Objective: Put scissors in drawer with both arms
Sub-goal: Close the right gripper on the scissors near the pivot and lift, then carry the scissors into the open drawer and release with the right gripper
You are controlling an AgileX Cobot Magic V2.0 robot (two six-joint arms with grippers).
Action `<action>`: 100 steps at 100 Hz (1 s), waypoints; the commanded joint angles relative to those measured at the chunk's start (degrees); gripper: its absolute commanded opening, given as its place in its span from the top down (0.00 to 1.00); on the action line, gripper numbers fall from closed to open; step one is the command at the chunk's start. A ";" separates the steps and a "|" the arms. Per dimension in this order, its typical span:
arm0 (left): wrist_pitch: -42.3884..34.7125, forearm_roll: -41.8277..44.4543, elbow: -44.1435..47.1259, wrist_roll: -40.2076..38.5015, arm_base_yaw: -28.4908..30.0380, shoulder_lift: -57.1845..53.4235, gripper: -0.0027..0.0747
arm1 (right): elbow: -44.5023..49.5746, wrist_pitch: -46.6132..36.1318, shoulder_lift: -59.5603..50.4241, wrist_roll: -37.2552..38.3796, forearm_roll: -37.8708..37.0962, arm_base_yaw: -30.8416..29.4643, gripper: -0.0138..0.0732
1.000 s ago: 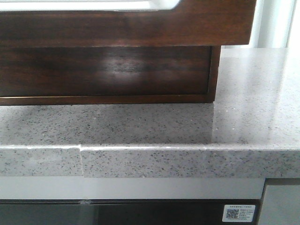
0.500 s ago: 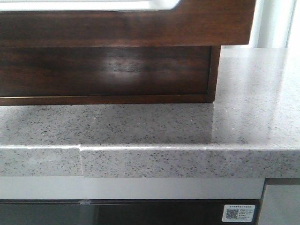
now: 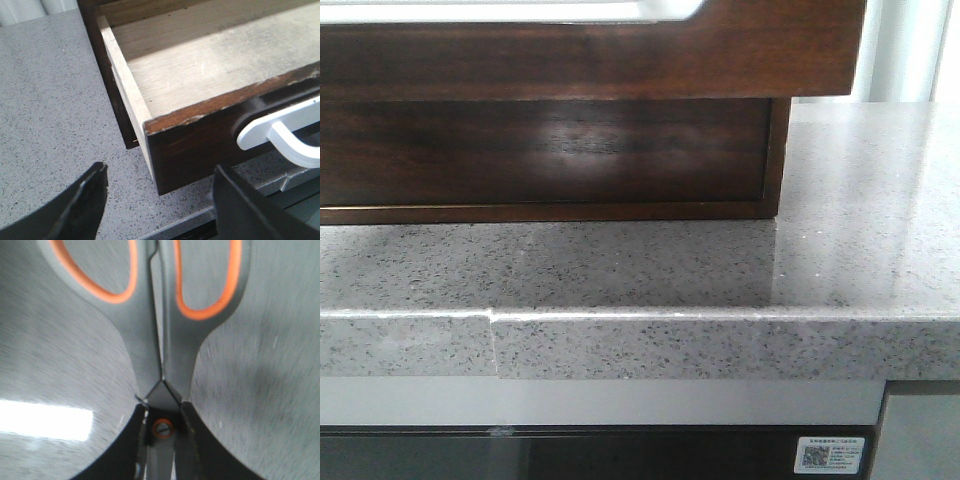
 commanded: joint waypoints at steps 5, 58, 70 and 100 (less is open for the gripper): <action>-4.55 -1.24 -1.92 -0.50 -0.55 0.51 0.42 | -6.09 0.05 -7.03 -3.21 1.74 5.60 0.88; -5.61 -1.24 -1.92 -0.50 -0.55 0.51 0.42 | -10.27 -5.86 -10.45 -22.81 9.25 42.08 0.88; -5.61 -1.24 -1.92 -0.50 -0.55 0.51 0.42 | -10.27 -6.67 -7.62 -25.22 6.48 48.77 0.88; -5.61 -1.24 -1.92 -0.50 -0.55 0.51 0.42 | -10.27 -6.78 2.60 -19.98 -17.84 62.30 0.88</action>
